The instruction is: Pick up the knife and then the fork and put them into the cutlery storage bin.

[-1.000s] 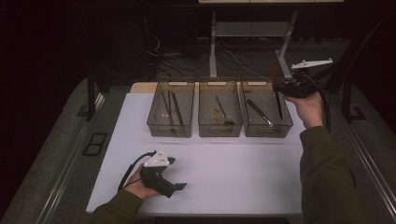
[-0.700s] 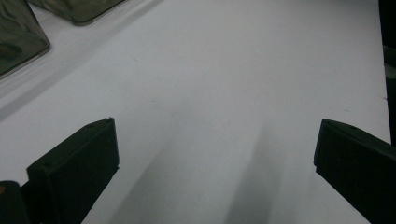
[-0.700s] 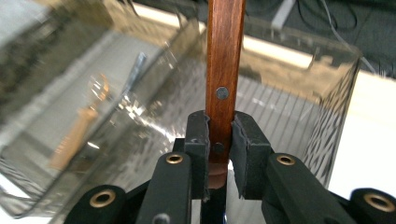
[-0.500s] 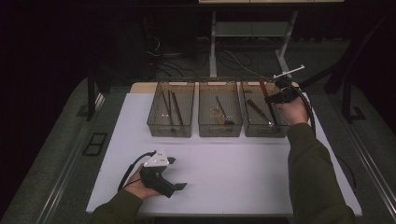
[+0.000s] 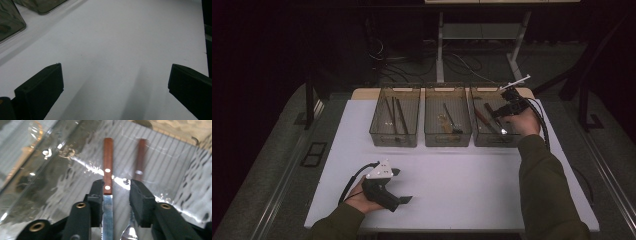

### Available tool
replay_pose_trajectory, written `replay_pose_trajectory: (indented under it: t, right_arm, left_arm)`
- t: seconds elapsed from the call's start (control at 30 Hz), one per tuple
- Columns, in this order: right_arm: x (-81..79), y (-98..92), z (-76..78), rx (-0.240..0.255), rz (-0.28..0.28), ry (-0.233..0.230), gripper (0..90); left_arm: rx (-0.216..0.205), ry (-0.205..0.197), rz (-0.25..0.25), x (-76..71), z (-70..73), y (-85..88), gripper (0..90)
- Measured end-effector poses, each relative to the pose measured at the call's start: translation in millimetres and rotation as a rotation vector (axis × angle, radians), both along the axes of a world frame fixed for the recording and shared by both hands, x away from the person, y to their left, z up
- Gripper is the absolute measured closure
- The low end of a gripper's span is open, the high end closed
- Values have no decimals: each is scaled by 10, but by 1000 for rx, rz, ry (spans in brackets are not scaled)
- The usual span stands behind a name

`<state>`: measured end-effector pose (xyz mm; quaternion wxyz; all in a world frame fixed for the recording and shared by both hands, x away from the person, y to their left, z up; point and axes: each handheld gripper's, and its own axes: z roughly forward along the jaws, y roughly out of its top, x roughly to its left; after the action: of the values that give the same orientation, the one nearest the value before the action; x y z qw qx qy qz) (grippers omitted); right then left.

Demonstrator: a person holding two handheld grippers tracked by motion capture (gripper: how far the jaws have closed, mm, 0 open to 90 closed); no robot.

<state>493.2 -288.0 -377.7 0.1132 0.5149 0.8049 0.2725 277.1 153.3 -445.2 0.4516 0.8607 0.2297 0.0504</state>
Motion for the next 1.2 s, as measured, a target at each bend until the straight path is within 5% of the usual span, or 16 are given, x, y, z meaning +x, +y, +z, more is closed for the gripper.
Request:
replay_pose_trajectory:
  t: [0.2, 0.43, 0.67, 0.9, 1.2]
  right_arm:
    - [-156, -59, 41, 80, 16, -79, 502]
    - [-414, -130, 50, 78, 43, -154, 407]
    - [-706, -216, 81, 182, 56, -219, 286]
    - [-1043, -100, 64, 126, 91, -299, 196]
    - [-1463, -40, 18, 177, 139, -352, 143]
  left_arm:
    - [-6, 3, 12, -3, 7, 22, 0]
    - [-2, -2, 11, 0, 13, 25, 0]
    - [-5, 2, 11, -1, 14, 31, 0]
    - [-11, 4, 16, -7, 19, 38, 0]
    - [8, 0, 0, 8, 31, 52, 0]
